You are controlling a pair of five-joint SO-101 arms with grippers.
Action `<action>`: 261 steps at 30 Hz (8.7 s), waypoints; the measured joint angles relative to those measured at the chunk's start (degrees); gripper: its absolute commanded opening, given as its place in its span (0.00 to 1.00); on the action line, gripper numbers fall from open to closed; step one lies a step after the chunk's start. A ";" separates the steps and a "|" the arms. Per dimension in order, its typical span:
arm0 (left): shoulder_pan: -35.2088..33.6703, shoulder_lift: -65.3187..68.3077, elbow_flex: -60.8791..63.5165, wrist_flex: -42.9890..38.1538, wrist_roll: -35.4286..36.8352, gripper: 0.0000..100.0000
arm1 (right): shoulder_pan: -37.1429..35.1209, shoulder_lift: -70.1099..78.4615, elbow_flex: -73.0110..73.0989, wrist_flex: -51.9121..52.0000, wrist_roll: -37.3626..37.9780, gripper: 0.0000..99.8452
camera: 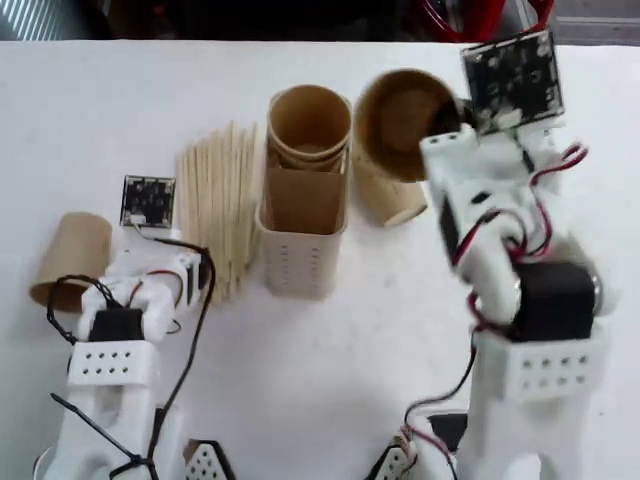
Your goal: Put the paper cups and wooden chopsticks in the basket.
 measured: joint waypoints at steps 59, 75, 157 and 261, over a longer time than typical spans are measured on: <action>0.00 0.00 0.00 0.00 0.00 0.21 | -4.13 2.55 15.74 -7.82 -5.19 0.27; 0.00 0.00 0.00 0.00 0.00 0.21 | 7.12 16.97 23.21 -26.02 -5.45 0.26; 0.00 0.00 0.00 0.00 0.00 0.21 | 7.12 58.29 -7.82 6.33 -19.16 0.25; 0.00 0.00 0.00 0.00 0.00 0.21 | -8.18 43.34 -13.54 4.22 -26.90 0.32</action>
